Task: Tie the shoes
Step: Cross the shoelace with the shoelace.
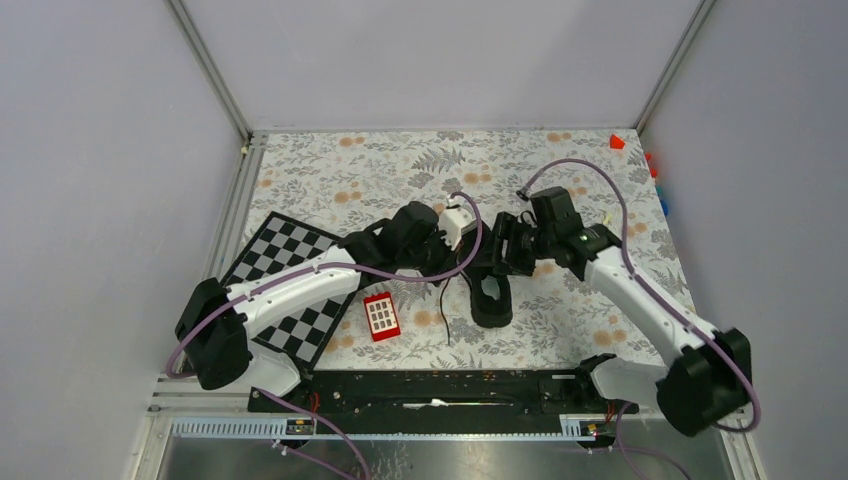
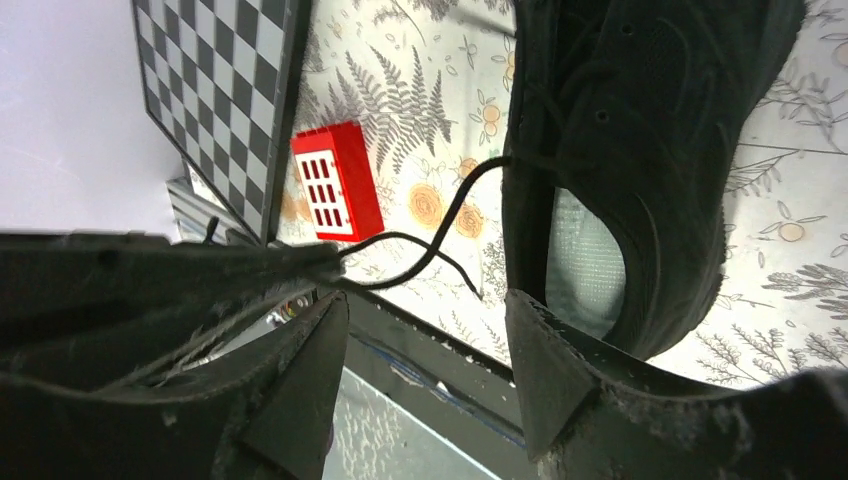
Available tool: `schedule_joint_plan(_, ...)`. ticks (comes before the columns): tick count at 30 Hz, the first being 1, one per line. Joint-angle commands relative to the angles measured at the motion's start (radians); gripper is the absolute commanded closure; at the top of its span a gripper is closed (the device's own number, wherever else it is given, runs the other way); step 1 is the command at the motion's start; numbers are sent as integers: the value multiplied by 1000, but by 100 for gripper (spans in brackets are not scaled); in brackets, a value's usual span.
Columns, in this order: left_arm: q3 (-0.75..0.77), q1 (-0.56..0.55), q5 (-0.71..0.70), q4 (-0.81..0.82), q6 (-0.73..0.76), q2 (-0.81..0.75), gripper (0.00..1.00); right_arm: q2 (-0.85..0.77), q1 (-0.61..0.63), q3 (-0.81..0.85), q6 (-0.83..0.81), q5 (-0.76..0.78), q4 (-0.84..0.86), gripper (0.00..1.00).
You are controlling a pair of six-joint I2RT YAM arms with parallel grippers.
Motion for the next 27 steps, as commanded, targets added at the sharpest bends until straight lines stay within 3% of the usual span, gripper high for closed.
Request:
schedule_joint_plan(1,4,0,-65,87,19,-7,100,-173,6,-51,-8,126,-18,34)
schedule_joint_plan(4,3,12,-89,105,22,1,100,-284,6,-152,14,145,107,35)
schedule_joint_plan(8,22,65,-62,109,10,20,100,-447,25,-341,-39,109,370,46)
schedule_joint_plan(12,65,122,21,101,-6,63,100,-536,137,-444,-156,207,482,48)
schedule_joint_plan(17,120,150,70,54,21,134,100,-426,267,-406,-159,345,481,51)
schedule_joint_plan(20,122,175,90,52,20,166,100,-335,372,-364,-126,508,477,52)
schedule_joint_plan(27,107,215,133,117,-10,217,100,-71,473,-240,19,683,411,53)
